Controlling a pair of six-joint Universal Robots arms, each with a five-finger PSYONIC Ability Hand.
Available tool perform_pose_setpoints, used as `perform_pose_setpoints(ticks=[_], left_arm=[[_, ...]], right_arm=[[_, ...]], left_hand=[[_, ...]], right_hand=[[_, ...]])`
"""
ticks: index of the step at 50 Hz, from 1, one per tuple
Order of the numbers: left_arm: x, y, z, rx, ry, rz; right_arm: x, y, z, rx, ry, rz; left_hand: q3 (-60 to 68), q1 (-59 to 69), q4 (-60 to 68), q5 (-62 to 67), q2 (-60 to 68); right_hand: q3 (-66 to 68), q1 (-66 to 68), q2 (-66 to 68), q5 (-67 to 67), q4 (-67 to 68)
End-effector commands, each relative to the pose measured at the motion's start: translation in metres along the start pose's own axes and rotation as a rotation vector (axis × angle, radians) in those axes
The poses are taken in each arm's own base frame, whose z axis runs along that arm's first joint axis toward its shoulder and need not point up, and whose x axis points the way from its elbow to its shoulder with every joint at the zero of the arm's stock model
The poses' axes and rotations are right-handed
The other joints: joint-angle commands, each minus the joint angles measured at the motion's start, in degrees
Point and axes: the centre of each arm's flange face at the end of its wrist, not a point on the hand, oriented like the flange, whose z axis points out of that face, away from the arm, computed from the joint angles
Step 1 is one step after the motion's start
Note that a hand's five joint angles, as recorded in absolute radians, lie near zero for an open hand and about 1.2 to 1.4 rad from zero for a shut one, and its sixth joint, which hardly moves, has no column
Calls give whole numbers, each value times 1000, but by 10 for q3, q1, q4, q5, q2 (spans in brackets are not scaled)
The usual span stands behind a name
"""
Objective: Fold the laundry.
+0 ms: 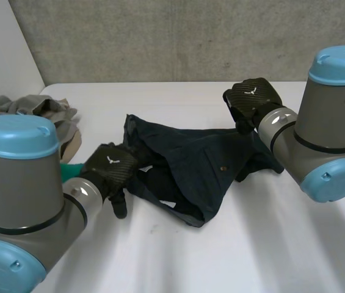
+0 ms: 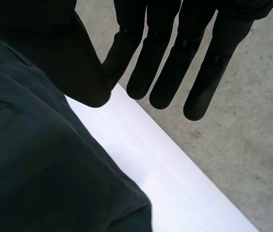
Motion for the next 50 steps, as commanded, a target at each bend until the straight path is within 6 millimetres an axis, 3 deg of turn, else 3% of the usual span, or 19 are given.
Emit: perform_pose_setpoints(ticks=[1,4,8,11,19,25,28,29,30,32,36,41,42,44,45,50], left_arm=[[-15,-13,-2,70,-67,-2],[-17,-14,3,85,-72,-6],[-21,-2,24,56,-59,-1],[-20,5,36,41,-35,8],[-22,19,78,57,-34,97],[-9,27,88,57,15,154],[-2,31,93,56,27,183],[-1,32,94,57,23,190],[-2,33,98,53,7,201],[-5,35,102,43,-16,213],[-26,30,108,25,-133,236],[-78,-17,110,147,-372,237],[-101,-41,107,228,-465,227],[-124,-70,101,331,-553,221],[-146,-97,95,432,-626,220],[-184,-177,68,729,-746,223]], right_arm=[[-5,4,1,-9,-8,78],[-4,5,2,-14,-5,79],[2,8,5,-19,8,74],[4,10,7,-21,15,68],[11,18,11,-40,30,66],[10,24,14,-54,33,48],[12,27,15,-62,46,24],[12,28,16,-65,48,19],[13,30,17,-69,53,8],[14,32,18,-74,59,1],[16,32,19,-73,67,-9],[17,31,19,-68,71,-10],[17,30,19,-67,72,-8],[18,29,18,-63,72,-8],[17,28,18,-61,71,-9],[19,25,17,-52,77,-5]], left_hand=[[-21,-18,-16,-31,-18],[-2,1,3,-12,0],[55,58,60,45,58],[59,62,64,49,61],[135,138,139,125,137],[138,141,143,128,140],[274,277,278,264,276],[351,354,355,341,353],[533,536,538,523,535],[662,665,667,652,664],[679,682,684,669,682],[679,682,684,669,682],[679,682,684,669,682],[679,682,684,669,682],[679,682,684,669,682],[679,682,684,669,682]], right_hand=[[128,141,125,129,126],[78,91,75,79,76],[-406,-392,-408,-404,-407],[-553,-540,-556,-552,-555],[-572,-559,-575,-571,-574],[-572,-559,-575,-571,-574],[-572,-559,-575,-571,-574],[-572,-559,-575,-571,-574],[-572,-559,-575,-571,-574],[-572,-559,-575,-571,-574],[-572,-559,-575,-571,-574],[-572,-559,-575,-571,-574],[-572,-559,-575,-571,-574],[-572,-559,-575,-571,-574],[-572,-559,-575,-571,-574],[-572,-559,-575,-571,-574]])
